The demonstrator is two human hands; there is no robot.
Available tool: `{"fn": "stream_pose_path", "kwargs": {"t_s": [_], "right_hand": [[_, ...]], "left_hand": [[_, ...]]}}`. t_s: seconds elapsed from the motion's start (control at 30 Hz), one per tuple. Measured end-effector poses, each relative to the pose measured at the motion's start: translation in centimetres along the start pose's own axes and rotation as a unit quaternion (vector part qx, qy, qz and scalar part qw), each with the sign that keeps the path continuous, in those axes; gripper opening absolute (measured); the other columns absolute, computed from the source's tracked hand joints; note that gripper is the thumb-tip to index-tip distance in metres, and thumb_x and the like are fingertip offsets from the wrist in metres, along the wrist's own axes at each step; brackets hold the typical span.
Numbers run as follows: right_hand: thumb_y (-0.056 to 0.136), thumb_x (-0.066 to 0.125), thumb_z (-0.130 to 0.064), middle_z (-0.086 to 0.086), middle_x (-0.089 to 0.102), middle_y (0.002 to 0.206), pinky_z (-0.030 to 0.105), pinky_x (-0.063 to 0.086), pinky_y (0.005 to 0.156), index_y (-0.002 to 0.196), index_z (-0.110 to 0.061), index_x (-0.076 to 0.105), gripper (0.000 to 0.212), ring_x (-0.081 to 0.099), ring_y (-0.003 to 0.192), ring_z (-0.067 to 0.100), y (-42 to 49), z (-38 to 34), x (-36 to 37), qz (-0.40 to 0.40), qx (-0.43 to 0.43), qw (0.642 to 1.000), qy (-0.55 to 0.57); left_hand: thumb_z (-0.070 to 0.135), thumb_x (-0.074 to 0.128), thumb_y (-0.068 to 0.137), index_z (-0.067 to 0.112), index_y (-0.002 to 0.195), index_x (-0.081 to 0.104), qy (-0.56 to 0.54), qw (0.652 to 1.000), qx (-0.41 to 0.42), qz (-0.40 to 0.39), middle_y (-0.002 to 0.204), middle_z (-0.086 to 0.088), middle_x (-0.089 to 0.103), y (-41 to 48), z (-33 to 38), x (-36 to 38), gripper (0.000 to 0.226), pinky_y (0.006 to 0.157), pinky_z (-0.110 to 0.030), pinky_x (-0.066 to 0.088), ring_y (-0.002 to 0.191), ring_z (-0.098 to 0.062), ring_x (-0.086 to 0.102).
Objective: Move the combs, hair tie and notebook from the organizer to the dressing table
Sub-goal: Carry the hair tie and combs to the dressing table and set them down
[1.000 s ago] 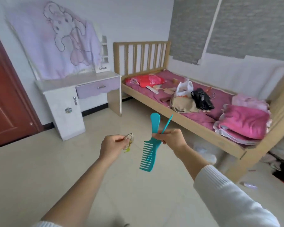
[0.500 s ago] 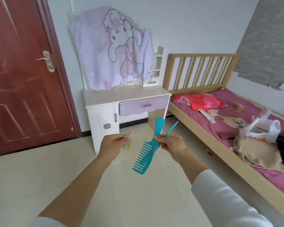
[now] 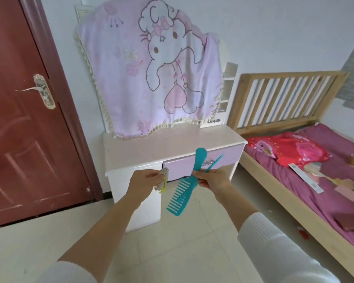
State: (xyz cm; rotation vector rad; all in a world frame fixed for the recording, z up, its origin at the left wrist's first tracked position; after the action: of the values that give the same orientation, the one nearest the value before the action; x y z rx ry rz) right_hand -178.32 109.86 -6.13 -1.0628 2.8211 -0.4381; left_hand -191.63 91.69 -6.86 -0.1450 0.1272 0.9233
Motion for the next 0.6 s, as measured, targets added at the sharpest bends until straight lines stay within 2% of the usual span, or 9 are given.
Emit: {"fn": "stream_pose_path", "kwargs": {"t_s": [0.07,0.17,0.27,0.37,0.4,0.47,0.53,0.57,0.6], "right_hand": [[0.071,0.079,0.0,-0.002,0.068,0.051,0.012,0.051,0.047,0.077,-0.002,0.073,0.009,0.06,0.041,0.004,4.5,-1.3,1.6,0.005,-0.012,1.0,-0.012],[0.069,0.08,-0.002,-0.003,0.069,0.053,0.014,0.053,0.05,0.081,-0.001,0.074,0.013,0.061,0.043,0.006,11.7,-3.2,4.0,0.01,-0.043,0.997,-0.061],[0.068,0.08,-0.002,-0.009,0.068,0.048,0.011,0.049,0.046,0.081,0.0,0.076,0.014,0.062,0.041,0.003,18.7,-4.8,6.7,-0.001,-0.084,0.988,-0.13],[0.068,0.079,-0.008,0.006,0.074,0.065,0.022,0.052,0.055,0.081,-0.007,0.078,0.013,0.063,0.051,0.01,26.1,-5.7,9.5,-0.015,-0.143,0.96,-0.24],[0.069,0.078,-0.01,0.01,0.075,0.069,0.027,0.05,0.057,0.08,-0.009,0.079,0.011,0.062,0.054,0.015,28.6,-5.9,10.4,-0.019,-0.162,0.948,-0.275],[0.073,0.074,-0.015,0.014,0.074,0.068,0.029,0.045,0.056,0.077,-0.01,0.078,0.008,0.063,0.057,0.025,33.8,-6.1,12.2,-0.043,-0.201,0.91,-0.36],[0.079,0.068,-0.02,0.008,0.066,0.058,0.027,0.039,0.052,0.07,-0.011,0.074,0.014,0.058,0.057,0.028,38.4,-6.0,14.4,-0.098,-0.242,0.848,-0.462],[0.083,0.065,-0.022,0.004,0.062,0.057,0.023,0.035,0.05,0.071,-0.014,0.072,0.016,0.053,0.058,0.025,40.2,-6.0,15.5,-0.126,-0.263,0.815,-0.5],[0.086,0.062,-0.023,0.002,0.062,0.062,0.022,0.034,0.052,0.079,-0.015,0.074,0.016,0.051,0.062,0.021,42.0,-5.9,16.7,-0.154,-0.286,0.784,-0.529]], "left_hand": [[0.006,0.065,0.076,0.007,0.062,0.07,0.014,1.0,0.001,-0.006,0.046,0.008,0.06,4.7,0.2,-0.3,0.015,0.043,-0.008,0.04,0.041,-0.003,0.049],[0.013,0.069,0.075,0.018,0.064,0.075,0.028,1.0,-0.004,0.007,0.049,0.01,0.063,12.1,-0.4,-1.2,0.014,0.048,-0.007,0.04,0.045,0.0,0.052],[0.019,0.07,0.074,0.02,0.067,0.076,0.03,0.999,-0.023,0.023,0.049,0.008,0.062,18.6,-1.6,-1.7,0.009,0.049,-0.011,0.041,0.046,-0.003,0.053],[0.02,0.071,0.076,0.023,0.069,0.076,0.031,0.997,-0.046,0.049,0.06,0.004,0.07,25.3,-3.1,-2.1,0.009,0.059,-0.022,0.043,0.055,-0.006,0.059],[0.022,0.072,0.076,0.025,0.068,0.075,0.033,0.996,-0.053,0.06,0.064,0.002,0.071,27.7,-3.5,-2.2,0.009,0.062,-0.024,0.044,0.058,-0.009,0.06],[0.032,0.072,0.077,0.024,0.067,0.075,0.053,0.993,-0.065,0.081,0.063,0.002,0.07,32.2,-4.2,-2.2,0.013,0.063,-0.026,0.044,0.059,-0.01,0.059],[0.042,0.071,0.077,0.022,0.067,0.074,0.092,0.988,-0.069,0.102,0.06,0.006,0.069,36.5,-4.9,-2.3,0.022,0.06,-0.023,0.043,0.058,-0.007,0.059],[0.04,0.071,0.078,0.023,0.066,0.072,0.113,0.985,-0.066,0.112,0.06,0.007,0.069,38.4,-5.3,-2.5,0.021,0.06,-0.02,0.043,0.06,-0.008,0.06],[0.035,0.071,0.079,0.025,0.067,0.071,0.134,0.981,-0.061,0.123,0.062,0.009,0.069,40.3,-5.7,-2.6,0.016,0.06,-0.016,0.042,0.062,-0.008,0.061]]}}
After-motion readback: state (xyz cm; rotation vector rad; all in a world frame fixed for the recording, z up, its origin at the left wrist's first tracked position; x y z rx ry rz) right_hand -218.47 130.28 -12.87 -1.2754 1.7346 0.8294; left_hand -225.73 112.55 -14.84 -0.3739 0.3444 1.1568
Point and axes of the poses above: each hand's wrist, its own y-axis towards the middle knuckle, its own x-axis out of the palm, z = x × y, the point moved 3 cm from there along y, towards the middle knuckle
